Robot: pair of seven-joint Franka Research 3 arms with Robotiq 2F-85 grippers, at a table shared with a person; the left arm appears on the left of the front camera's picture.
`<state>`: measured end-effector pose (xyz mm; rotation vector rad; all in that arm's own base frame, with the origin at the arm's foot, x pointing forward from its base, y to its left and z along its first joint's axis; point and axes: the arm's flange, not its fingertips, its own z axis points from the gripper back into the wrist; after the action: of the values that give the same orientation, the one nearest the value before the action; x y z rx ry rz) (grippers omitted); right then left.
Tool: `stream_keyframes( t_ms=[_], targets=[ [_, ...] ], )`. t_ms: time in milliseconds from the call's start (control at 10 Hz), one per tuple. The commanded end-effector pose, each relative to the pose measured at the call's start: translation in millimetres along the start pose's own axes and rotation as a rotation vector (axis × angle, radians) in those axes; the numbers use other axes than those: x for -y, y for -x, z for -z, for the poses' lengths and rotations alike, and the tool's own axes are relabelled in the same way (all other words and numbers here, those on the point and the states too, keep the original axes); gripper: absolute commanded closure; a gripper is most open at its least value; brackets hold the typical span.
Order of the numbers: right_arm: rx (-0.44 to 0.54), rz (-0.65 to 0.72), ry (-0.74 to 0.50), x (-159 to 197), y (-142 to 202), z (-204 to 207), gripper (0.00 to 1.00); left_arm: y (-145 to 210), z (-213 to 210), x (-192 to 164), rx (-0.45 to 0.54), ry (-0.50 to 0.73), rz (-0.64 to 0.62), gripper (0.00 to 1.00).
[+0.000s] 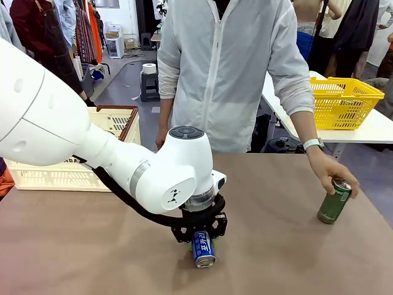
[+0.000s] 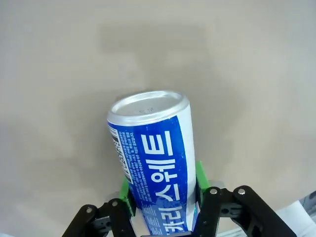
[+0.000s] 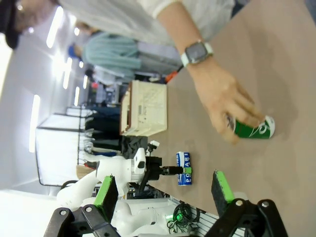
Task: Place the drinks into the Shopping basket.
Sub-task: Pick up one drink and place it into the Shopping basket.
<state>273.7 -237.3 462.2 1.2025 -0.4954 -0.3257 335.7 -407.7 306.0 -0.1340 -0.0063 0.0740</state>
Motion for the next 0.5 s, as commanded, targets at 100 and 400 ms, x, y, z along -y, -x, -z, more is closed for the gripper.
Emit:
stream_keyframes(
  t_ms=[100,400],
  targets=[
    [0.164,-0.078,-0.02,-28,-41,-104,0.0,-6,8,3,0.037,-0.038,-0.026,1.0],
    [0.121,-0.059,0.011,-27,-18,-77,0.0,1,-1,-6,0.049,-0.028,-0.032,1.0]
  ],
)
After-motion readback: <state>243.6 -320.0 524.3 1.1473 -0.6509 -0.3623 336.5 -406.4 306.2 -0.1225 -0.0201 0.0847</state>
